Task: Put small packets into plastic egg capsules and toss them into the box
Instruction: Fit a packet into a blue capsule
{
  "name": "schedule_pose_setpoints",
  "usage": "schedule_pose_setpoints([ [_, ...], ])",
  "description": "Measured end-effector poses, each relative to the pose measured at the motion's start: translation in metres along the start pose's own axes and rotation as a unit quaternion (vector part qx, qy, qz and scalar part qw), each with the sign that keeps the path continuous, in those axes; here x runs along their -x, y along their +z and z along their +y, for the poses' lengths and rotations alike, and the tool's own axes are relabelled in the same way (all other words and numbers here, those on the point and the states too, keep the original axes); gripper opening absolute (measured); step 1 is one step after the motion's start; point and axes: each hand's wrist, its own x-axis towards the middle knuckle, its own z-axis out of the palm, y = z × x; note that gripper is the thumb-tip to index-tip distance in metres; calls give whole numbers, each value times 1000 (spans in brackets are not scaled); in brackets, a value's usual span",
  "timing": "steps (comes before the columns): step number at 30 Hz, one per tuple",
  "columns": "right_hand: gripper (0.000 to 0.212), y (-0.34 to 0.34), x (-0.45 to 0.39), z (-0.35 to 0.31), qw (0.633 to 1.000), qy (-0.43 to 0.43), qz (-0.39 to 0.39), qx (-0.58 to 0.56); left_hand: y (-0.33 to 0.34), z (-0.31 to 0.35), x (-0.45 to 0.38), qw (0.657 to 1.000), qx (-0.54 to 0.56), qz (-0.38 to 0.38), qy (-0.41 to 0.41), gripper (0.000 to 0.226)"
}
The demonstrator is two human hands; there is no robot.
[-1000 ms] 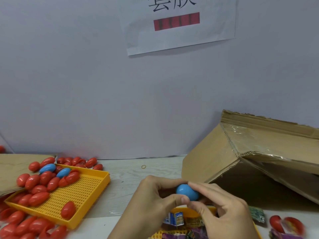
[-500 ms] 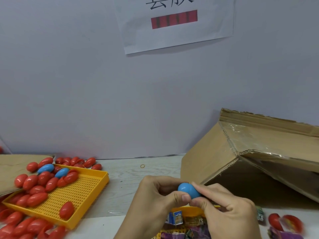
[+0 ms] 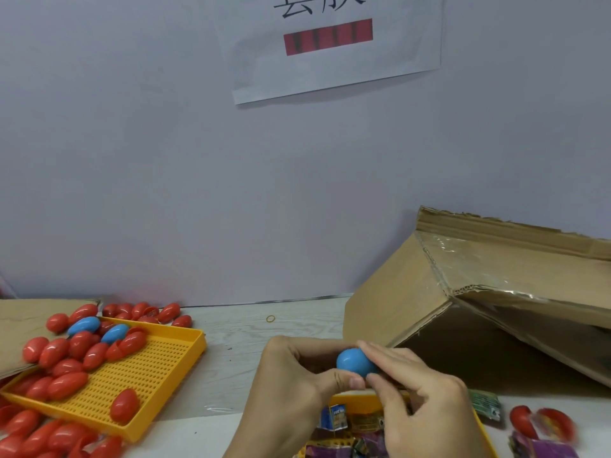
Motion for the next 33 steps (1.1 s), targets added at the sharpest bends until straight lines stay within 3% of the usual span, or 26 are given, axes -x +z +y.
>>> schedule_pose_setpoints([
  [4,39,8,0,-5,985,126,-25,-116,6,-7,-1,986,-113,46,116,50],
  [8,37,6,-6,-2,957,201,-19,-207,16,-18,-10,921,-268,65,274,35],
  [11,38,0,-10,4,942,232,-50,-237,21,-24,-13,882,-336,64,323,25],
  [13,38,-1,-11,8,930,246,-70,-265,19,-23,-11,911,-306,38,275,26],
  [16,43,-3,-12,10,905,250,-84,-334,9,-19,-6,975,-172,-8,138,32],
  [19,64,-2,-12,11,870,248,-87,-417,0,-15,-2,994,28,-98,27,42],
  [22,77,-3,-12,11,864,241,-88,-432,6,-12,-2,995,75,-63,23,34],
  [30,73,-4,-12,14,896,193,-90,-391,17,-10,0,998,52,12,46,45],
  [33,69,-4,-12,10,884,205,-83,-412,17,-7,1,998,47,5,48,44],
])
